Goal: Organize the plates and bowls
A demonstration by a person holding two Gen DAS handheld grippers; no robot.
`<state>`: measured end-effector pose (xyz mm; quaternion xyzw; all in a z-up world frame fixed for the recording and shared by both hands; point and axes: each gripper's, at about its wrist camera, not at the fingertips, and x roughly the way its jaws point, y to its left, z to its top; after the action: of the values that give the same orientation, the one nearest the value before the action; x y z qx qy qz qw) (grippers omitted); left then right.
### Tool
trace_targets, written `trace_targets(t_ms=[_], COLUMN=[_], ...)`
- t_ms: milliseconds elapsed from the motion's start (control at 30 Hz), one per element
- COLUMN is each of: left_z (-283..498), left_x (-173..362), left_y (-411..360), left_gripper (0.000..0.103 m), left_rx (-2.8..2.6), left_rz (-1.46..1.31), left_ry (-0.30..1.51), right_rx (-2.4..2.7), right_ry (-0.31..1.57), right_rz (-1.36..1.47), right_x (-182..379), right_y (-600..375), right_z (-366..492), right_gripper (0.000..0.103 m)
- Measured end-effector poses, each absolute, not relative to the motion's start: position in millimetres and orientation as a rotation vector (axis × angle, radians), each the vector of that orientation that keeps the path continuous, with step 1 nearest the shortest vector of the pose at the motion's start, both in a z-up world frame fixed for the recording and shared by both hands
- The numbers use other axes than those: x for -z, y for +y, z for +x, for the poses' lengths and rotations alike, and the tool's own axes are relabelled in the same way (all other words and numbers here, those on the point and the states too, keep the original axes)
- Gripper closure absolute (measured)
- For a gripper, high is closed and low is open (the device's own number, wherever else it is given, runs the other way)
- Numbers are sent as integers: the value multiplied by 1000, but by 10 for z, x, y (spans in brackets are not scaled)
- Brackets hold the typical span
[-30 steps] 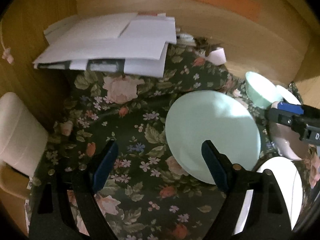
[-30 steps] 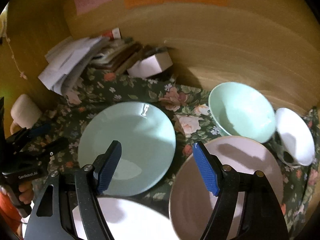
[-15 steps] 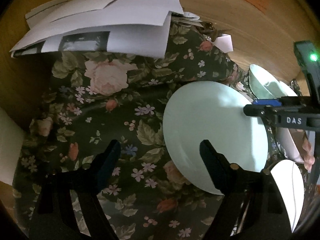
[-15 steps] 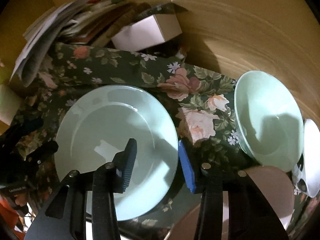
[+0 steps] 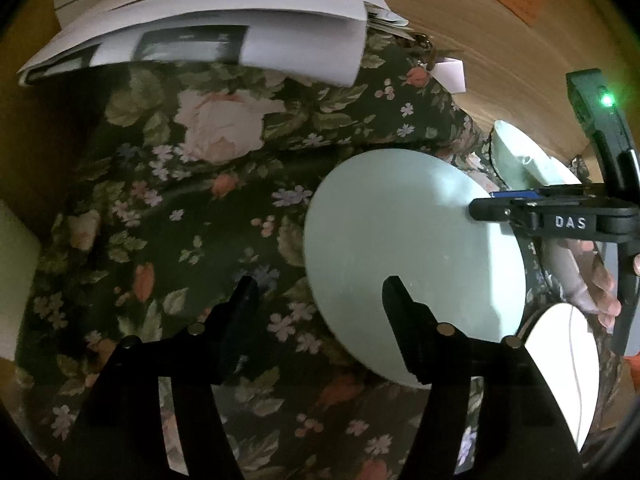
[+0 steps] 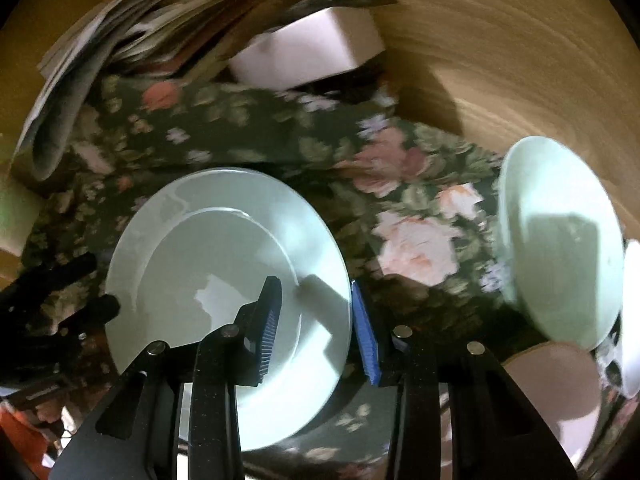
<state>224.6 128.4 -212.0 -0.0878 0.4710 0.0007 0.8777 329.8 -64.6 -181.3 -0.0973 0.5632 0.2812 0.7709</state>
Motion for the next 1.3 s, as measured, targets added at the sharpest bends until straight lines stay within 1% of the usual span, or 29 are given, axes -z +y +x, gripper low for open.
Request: trace_targets(t_ms=[100,233,400,567,733,833,967,1067,1300], left_z=[2175,2103,2024,2094,2179,2228,2245,2250,2216], left_x=[2129,2203,2187,2215,2245,2263,2252,2258,2233], left_y=[1332,1425,1526,1520,1491,1451,1444,1445,1513], left_gripper=[38,42,42,42,42,42,49,51,59], left_rx=[-17,-43,-43,-46,-55,-55,-29,-40,-50], left_rz=[-182,-185,-173,-143,-135,-134,-144,-148,-174], left_ry=[1001,1042,1020,1016,993,994,1007,1003,1013], right_rx=[-632,-656,-691,-694,-714,-710,-708,-709,-701], right_ry=[1215,1207,1206,1199,1231,1208,1198,1196,1163], right_rz=[-220,-223,-197,-168,-126,-151,-133,-119,-100], right_x=[1813,1808,1823,1890,1975,2025,2038,2032,2004], right_y=[-552,-482,-414,-409,-476,-450,-411,-437,-498], right_z=[3150,2962,2719,2494,2544,2554,2622,2611,2575], right_gripper=[70,70,70,68,68,68,68,68,70])
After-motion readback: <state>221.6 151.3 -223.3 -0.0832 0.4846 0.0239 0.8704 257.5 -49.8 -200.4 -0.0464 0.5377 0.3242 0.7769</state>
